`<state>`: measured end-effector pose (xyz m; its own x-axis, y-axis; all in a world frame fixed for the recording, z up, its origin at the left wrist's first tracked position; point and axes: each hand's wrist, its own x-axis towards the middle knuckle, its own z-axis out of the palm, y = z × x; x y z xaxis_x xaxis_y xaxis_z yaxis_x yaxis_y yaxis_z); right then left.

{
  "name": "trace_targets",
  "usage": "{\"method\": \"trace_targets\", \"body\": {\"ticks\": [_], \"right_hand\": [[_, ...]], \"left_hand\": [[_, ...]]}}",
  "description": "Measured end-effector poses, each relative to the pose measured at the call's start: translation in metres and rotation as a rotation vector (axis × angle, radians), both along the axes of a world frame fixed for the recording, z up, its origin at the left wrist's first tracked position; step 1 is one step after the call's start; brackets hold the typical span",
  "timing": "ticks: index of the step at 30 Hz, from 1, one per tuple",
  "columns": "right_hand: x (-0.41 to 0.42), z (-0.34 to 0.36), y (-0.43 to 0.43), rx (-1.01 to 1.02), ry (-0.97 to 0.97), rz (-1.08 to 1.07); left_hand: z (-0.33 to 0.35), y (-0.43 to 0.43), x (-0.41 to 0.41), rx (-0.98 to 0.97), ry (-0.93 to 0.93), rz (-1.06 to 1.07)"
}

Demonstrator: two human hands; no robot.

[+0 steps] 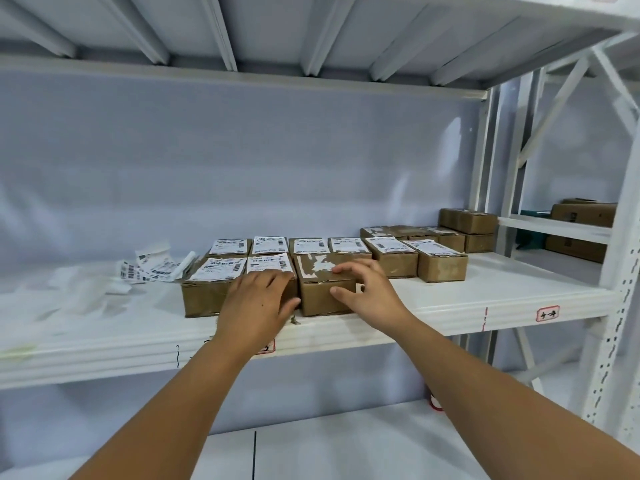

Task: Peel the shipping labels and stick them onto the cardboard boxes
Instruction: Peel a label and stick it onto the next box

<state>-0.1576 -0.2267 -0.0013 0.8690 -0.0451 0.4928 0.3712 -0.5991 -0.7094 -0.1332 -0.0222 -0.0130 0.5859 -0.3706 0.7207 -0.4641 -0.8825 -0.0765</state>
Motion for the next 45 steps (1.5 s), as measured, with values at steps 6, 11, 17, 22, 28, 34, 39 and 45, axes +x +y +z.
{"method": "trace_targets", "body": {"ticks": [6,11,17,22,28,34,39,45], "right_hand": [[0.010,-0.002,-0.001,-0.006,0.008,0.034],[0.012,-0.001,-0.002,0.058,0.026,0.041],[0.010,-0.005,0.001,0.018,0.053,0.018],[0.008,-0.003,0.007,-0.037,0.088,-0.043],[0.007,-0.007,0.010,-0.048,0.041,-0.097],[0.007,-0.003,0.030,-0.140,-0.318,-0.243],[0.008,0.022,0.067,-0.412,-0.531,-0.166],[0.016,0.061,0.124,-0.594,-0.341,0.036]], "left_hand": [[-0.017,-0.001,0.010,-0.076,-0.124,-0.064],[-0.023,0.000,0.017,-0.104,-0.155,-0.094],[-0.024,-0.001,0.015,-0.148,-0.229,-0.105],[-0.022,-0.001,0.012,-0.161,-0.175,-0.117],[-0.023,0.001,0.011,-0.190,-0.199,-0.168],[-0.021,0.004,0.010,-0.168,-0.192,-0.142],[0.002,0.021,-0.001,-0.364,-0.214,-0.118],[0.039,0.086,0.015,-0.736,-0.143,0.016]]}}
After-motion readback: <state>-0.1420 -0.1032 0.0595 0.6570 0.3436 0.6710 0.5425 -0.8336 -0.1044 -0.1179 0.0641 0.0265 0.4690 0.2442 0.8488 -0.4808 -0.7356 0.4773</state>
